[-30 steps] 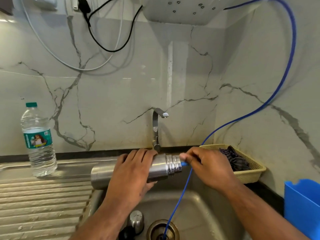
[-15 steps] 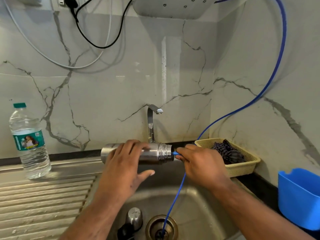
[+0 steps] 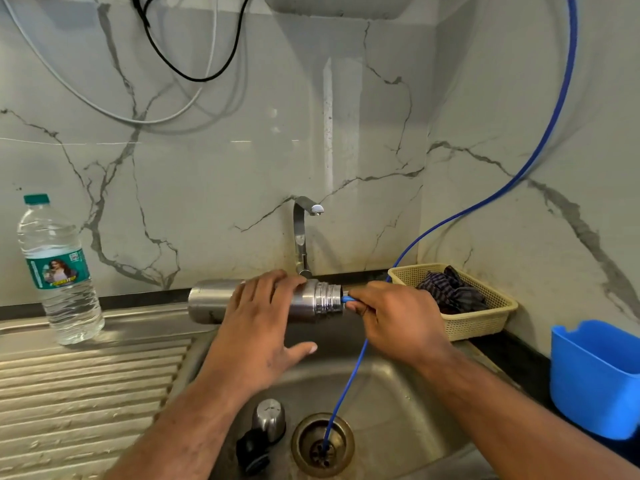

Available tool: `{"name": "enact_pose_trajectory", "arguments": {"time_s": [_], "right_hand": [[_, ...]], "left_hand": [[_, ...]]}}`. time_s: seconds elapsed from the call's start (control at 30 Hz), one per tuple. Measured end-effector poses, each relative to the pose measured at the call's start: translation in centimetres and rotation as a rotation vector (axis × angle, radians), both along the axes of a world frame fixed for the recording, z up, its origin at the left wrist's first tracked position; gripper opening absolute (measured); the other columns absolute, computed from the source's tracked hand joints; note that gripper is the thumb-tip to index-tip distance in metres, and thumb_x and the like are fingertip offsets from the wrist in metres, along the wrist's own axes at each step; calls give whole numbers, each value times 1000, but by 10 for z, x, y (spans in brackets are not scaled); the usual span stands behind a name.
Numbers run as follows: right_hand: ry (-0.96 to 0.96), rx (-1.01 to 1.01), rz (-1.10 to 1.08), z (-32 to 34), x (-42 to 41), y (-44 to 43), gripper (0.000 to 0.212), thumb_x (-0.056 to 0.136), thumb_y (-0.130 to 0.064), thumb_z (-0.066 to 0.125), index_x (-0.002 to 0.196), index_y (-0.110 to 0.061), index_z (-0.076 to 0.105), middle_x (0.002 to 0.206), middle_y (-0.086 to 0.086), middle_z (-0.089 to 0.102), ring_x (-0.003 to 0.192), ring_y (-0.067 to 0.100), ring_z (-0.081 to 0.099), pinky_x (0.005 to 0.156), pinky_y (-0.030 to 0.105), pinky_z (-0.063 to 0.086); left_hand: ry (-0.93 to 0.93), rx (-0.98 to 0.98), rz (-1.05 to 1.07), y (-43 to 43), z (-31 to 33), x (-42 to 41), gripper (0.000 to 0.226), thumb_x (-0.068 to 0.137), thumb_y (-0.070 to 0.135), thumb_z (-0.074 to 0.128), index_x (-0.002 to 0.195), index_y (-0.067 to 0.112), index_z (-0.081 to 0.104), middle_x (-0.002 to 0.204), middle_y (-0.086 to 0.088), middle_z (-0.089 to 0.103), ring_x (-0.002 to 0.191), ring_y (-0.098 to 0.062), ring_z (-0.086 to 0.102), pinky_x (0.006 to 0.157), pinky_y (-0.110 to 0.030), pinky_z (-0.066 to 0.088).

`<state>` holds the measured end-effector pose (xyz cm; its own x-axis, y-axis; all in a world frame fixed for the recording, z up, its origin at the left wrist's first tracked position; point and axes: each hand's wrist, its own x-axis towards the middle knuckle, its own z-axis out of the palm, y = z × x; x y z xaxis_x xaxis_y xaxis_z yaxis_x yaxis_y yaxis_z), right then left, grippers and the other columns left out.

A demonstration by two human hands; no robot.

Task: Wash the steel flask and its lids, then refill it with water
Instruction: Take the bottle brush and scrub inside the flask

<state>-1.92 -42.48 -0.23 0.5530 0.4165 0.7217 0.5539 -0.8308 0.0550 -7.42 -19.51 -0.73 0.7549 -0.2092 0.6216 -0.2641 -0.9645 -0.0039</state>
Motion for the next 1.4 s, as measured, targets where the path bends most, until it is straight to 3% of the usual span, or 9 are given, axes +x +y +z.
{"name": "enact_pose_trajectory", "arguments": {"time_s": [0.1,0.23,0.33,0.43,0.67,0.77,0.97,1.1,1.4], "right_hand": [[-140,-57,65,6,2,-9,20,92,-41,58,96,-31,74,73,-8,60,56,18,59,43,25,34],[-262,-192,230,16,-2,-14,18,95,-36,60,100,-26,75,73,-8,60,58,18,53,55,25,23],[-217,-201,277,16,3,-18,12,91,-31,71,101,-28,77,76,-9,63,63,18,55,60,24,26],[-135,-71,241,23,18,-40,15,89,-32,71,102,-30,79,80,-11,69,70,18,63,64,24,34],[-127,-138,298,21,8,-9,16,84,-29,72,97,-24,80,75,-7,65,71,20,60,69,26,32],[-69,-121,307,26,13,-22,15,84,-25,76,98,-23,80,75,-6,69,69,21,62,65,27,42],[-165,-38,206,35,21,-47,23,92,-40,61,103,-30,79,78,-13,67,73,17,57,72,29,25],[-185,-101,281,25,9,-14,18,85,-32,69,99,-27,79,79,-10,69,75,20,60,73,28,30],[-152,-7,175,37,16,-47,35,95,-50,50,102,-31,78,80,-15,69,73,15,61,73,30,28]], "left_hand": [[-48,-80,-47,13,6,-1,92,69,65,79,144,36,34,146,4,36,136,-16,41,116,-38,36],[249,-50,88,31,9,-2,129,56,75,82,156,42,8,160,4,26,142,-20,37,119,-40,33],[446,-79,61,31,-5,-4,97,61,65,85,141,44,34,124,11,59,98,-4,57,85,-24,49],[362,-116,102,39,-1,-3,81,67,57,85,134,40,42,108,16,57,86,-1,54,75,-23,46],[184,25,68,11,6,-9,88,73,52,83,146,37,35,131,13,56,103,-2,45,92,-24,41],[148,23,109,15,9,-7,88,73,51,83,146,37,36,131,13,56,100,0,40,93,-25,41],[52,12,173,32,15,-5,87,67,46,87,142,34,43,123,9,62,98,-6,48,96,-35,46],[47,17,72,14,6,-5,90,68,47,87,145,33,42,129,10,59,107,-7,52,103,-35,44],[-18,12,212,39,13,-4,89,65,44,89,141,32,45,124,6,62,109,-15,58,103,-42,46]]}}
